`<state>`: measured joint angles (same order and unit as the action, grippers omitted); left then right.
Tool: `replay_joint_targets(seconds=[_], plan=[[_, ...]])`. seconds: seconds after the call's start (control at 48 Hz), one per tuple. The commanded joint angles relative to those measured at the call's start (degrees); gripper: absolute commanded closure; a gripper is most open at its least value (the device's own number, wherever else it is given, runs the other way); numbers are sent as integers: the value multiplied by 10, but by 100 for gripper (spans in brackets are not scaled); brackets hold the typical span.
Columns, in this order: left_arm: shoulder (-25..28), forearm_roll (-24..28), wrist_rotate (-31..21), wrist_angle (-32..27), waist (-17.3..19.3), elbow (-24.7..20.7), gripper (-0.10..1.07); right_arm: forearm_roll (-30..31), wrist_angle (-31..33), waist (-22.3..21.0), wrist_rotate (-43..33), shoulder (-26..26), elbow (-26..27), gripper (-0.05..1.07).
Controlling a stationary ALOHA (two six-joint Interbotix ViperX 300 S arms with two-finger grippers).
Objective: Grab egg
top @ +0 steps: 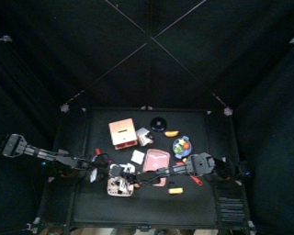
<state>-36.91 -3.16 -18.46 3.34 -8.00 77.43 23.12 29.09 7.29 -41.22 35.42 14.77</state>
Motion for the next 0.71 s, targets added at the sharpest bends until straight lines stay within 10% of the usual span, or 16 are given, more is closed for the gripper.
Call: replay_joint_targets(seconds=[0.0,0.688], plan=[[10,2,1,4,1,-8,4,-1,-3,-4,-2,-8,8,13],[26,3,1,4,27,-9,4,6,-21,-4,2,0,14,13]])
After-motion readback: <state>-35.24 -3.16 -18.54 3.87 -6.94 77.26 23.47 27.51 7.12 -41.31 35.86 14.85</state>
